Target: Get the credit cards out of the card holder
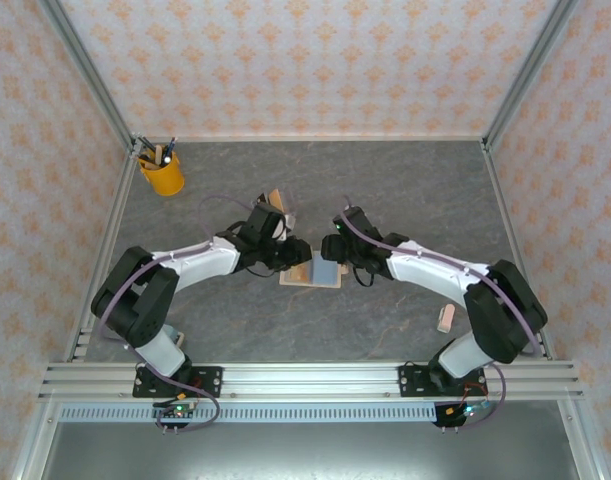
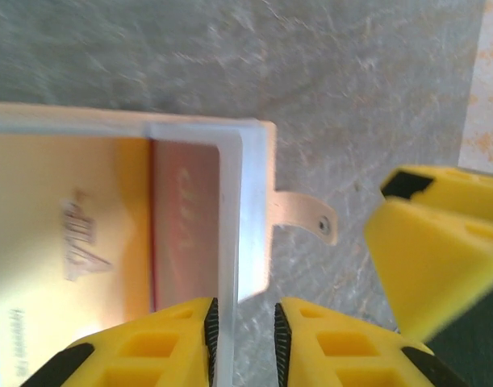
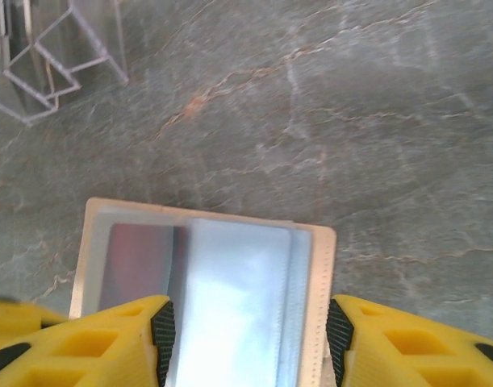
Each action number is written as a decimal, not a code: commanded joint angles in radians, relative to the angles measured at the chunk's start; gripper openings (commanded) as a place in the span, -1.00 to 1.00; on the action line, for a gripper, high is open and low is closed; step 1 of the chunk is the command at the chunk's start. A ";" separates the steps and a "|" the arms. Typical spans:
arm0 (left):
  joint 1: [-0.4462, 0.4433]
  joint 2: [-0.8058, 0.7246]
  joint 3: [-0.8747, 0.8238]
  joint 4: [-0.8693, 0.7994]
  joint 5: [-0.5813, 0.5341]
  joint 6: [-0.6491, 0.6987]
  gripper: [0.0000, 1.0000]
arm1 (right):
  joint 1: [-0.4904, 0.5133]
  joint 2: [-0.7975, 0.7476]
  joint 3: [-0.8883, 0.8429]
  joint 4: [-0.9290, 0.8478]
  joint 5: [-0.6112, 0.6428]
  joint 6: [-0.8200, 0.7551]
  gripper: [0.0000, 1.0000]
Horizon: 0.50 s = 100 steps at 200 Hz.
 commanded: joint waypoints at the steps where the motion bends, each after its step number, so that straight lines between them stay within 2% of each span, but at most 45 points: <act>1: -0.037 -0.014 0.030 0.016 -0.059 -0.047 -0.41 | -0.020 -0.046 -0.027 0.025 0.078 0.053 0.09; 40: -0.069 0.023 0.061 0.027 -0.098 -0.104 -0.36 | -0.040 -0.072 -0.051 0.031 0.100 0.074 0.09; 57: -0.068 0.013 0.077 -0.021 -0.142 -0.100 -0.35 | -0.040 -0.067 -0.049 0.037 0.084 0.059 0.09; 77: -0.065 -0.003 0.101 -0.126 -0.212 -0.080 -0.36 | -0.040 -0.046 -0.032 0.047 0.025 0.030 0.05; 100: -0.051 -0.017 0.094 -0.159 -0.257 -0.075 -0.40 | -0.040 -0.007 -0.004 0.043 -0.039 0.012 -0.06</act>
